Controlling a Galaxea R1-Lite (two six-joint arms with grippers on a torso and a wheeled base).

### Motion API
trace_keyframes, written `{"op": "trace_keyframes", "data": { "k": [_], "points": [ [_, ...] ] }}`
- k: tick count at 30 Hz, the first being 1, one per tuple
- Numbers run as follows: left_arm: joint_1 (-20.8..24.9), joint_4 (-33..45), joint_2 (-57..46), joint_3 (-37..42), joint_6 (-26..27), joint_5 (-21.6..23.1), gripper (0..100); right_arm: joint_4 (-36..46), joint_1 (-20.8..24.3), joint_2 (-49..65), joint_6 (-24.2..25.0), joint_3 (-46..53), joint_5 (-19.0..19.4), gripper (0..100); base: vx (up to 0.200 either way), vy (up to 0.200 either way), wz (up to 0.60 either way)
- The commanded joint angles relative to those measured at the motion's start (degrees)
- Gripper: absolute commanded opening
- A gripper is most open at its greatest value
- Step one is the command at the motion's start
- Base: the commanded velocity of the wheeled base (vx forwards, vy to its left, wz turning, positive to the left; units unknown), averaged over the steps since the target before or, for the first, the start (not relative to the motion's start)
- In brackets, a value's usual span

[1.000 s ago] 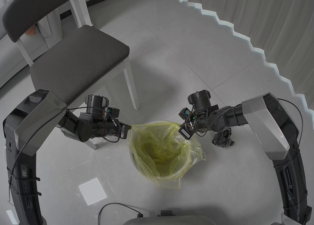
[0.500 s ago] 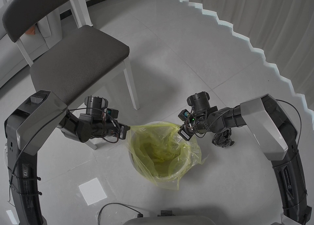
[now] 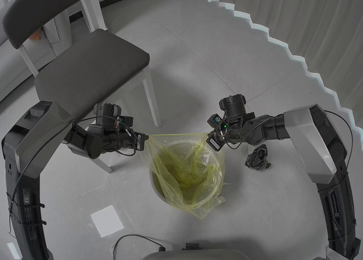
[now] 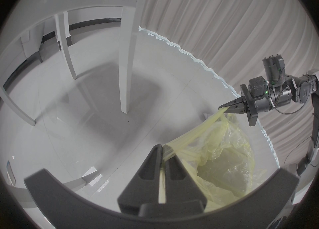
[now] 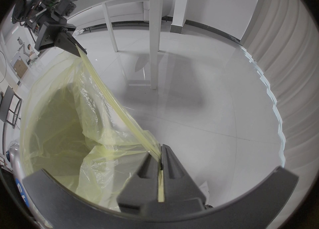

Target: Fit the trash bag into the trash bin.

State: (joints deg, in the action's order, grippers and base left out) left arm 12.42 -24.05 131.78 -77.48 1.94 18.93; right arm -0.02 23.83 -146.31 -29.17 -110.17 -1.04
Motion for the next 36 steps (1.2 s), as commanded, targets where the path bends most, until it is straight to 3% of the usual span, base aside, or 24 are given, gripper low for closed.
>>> {"op": "trace_keyframes", "data": {
  "k": [1, 36],
  "points": [
    [0.1, -0.1, 0.5, -0.7, -0.9, -0.2, 0, 0.4, -0.1, -1.3, 0.1, -1.7, 0.0, 0, 0.000, 0.000, 0.00],
    [-0.8, -0.2, 4.6, -0.6, -1.1, -0.8, 0, 0.8, 0.6, -7.0, 4.5, -4.4, 0.0, 0, 0.000, 0.000, 0.00]
  ]
}}
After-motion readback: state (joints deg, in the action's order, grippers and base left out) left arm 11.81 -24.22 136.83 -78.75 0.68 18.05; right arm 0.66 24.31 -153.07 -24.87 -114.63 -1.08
